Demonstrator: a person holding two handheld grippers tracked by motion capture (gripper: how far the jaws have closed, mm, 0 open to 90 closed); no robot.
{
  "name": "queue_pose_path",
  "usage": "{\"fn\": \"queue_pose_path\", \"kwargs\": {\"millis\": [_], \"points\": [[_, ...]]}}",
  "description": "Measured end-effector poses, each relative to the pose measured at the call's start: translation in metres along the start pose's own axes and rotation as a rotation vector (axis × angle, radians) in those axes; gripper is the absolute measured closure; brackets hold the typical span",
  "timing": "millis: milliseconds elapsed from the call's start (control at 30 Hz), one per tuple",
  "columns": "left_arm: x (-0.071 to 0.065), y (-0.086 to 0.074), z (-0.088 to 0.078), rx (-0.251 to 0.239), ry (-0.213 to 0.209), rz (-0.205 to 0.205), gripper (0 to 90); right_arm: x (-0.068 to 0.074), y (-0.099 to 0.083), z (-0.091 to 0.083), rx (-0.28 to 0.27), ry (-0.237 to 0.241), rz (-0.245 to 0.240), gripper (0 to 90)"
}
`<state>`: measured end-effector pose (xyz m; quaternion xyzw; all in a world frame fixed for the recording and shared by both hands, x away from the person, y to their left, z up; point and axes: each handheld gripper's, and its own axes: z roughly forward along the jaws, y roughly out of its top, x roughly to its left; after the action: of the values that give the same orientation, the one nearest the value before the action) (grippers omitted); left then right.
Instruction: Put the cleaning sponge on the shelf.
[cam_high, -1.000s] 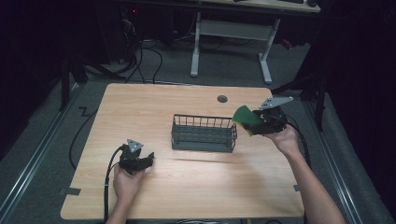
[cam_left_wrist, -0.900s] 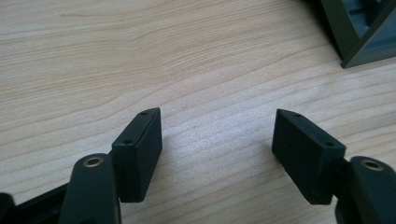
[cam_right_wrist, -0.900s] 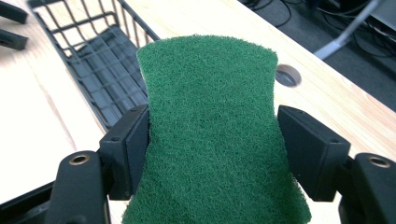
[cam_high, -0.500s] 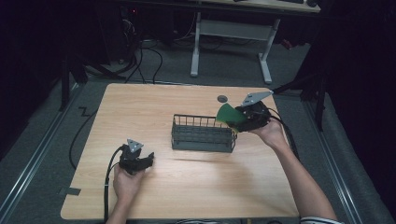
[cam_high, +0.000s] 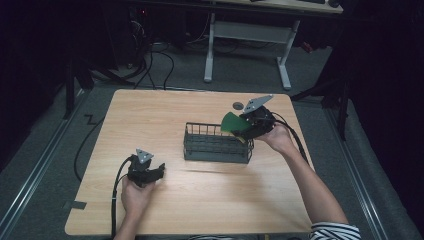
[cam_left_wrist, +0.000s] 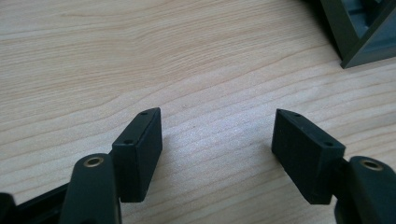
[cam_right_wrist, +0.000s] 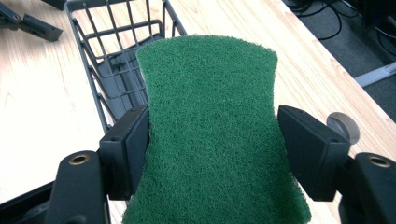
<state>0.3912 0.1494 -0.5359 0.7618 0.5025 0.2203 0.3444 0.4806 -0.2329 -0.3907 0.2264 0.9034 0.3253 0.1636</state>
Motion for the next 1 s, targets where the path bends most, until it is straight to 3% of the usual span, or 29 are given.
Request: {"fn": "queue_pose_path", "kwargs": {"millis": [633,1000], "points": [[0.000,0.000,0.000,0.000,0.000,-0.001,34.1,-0.001,-0.005,0.017,0.064,0.019,-0.061,28.4],[0.000,0.000,0.000,0.000,-0.001,0.000,34.2,-0.003,-0.007,0.022,0.086,0.050,-0.043,24.1]]}}
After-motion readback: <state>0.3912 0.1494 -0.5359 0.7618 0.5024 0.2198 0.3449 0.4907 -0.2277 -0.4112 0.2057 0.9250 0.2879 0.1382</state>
